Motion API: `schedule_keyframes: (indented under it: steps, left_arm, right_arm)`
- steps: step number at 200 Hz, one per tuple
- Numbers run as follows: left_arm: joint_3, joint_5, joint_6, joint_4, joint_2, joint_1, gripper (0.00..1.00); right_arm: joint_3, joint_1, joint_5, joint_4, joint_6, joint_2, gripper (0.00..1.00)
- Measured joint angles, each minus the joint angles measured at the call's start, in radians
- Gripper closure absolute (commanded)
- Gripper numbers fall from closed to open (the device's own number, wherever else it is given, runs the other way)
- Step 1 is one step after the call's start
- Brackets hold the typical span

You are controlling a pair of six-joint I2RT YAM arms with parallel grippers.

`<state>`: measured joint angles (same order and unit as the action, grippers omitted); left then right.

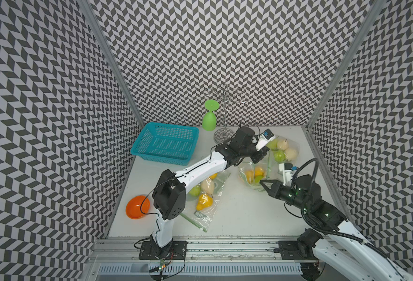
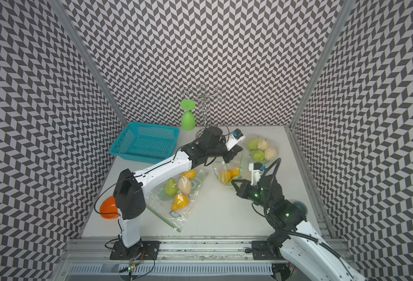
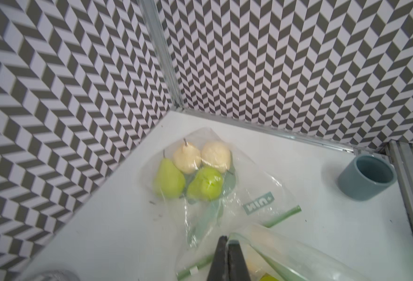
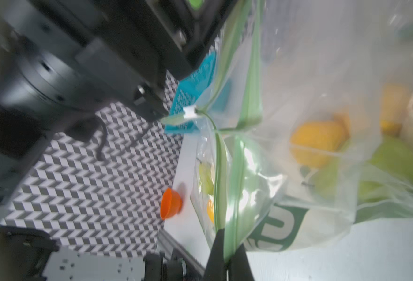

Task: Open the zip-top bag and take out the pear
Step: Open the zipper of the food storage bag at the center of the board.

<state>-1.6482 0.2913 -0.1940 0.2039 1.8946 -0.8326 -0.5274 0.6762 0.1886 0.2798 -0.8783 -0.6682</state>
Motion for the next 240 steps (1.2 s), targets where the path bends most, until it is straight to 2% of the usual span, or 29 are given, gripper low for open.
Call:
schedule_keyframes:
  steps: [5,18,37,57,79,121,142,162,175,200,210,226,240]
  left_arm:
    - [0.043,0.003,0.002,-0.001,-0.024,0.003,1.00]
    - [0.158,0.000,0.009,-0.010,-0.095,0.009,1.00]
    - [0.312,-0.028,0.019,-0.066,-0.210,0.025,1.00]
    - [0.440,-0.058,0.040,-0.111,-0.326,0.042,1.00]
    - [0.535,-0.076,0.066,-0.154,-0.410,0.047,1.00]
    - [0.637,-0.089,0.125,-0.193,-0.471,0.041,1.00]
    - [0.695,-0.091,0.166,-0.212,-0.523,0.041,1.00]
    - [0.739,-0.093,0.215,-0.231,-0.582,0.040,0.96]
    - [0.763,-0.096,0.257,-0.243,-0.616,0.040,0.95]
    - [0.809,-0.103,0.354,-0.267,-0.662,0.031,0.86]
    - [0.830,-0.106,0.398,-0.275,-0.682,0.024,0.76]
    - [0.869,-0.111,0.472,-0.285,-0.722,0.010,0.66]
    - [0.908,-0.114,0.538,-0.293,-0.768,0.001,0.50]
  right_arm:
    - [0.013,0.053,-0.016,-0.017,-0.014,-0.020,0.94]
    - [0.023,0.165,-0.037,-0.050,-0.045,-0.089,0.74]
    - [0.020,0.263,-0.022,-0.063,-0.058,-0.145,0.45]
    - [-0.014,0.277,-0.039,-0.029,-0.049,-0.130,0.33]
    - [-0.101,0.272,-0.091,0.031,-0.027,-0.079,0.31]
    - [-0.285,0.223,-0.164,0.119,0.050,-0.065,0.28]
    - [-0.308,0.070,-0.116,0.119,0.111,-0.103,0.28]
    - [-0.252,-0.154,0.021,0.037,0.156,-0.178,0.30]
    - [-0.206,-0.250,0.097,-0.016,0.179,-0.249,0.32]
    - [-0.167,-0.300,0.219,-0.056,0.225,-0.424,0.34]
    - [-0.167,-0.300,0.256,-0.067,0.244,-0.475,0.34]
    - [-0.163,-0.304,0.293,-0.093,0.263,-0.510,0.34]
    - [-0.156,-0.312,0.311,-0.107,0.277,-0.512,0.33]
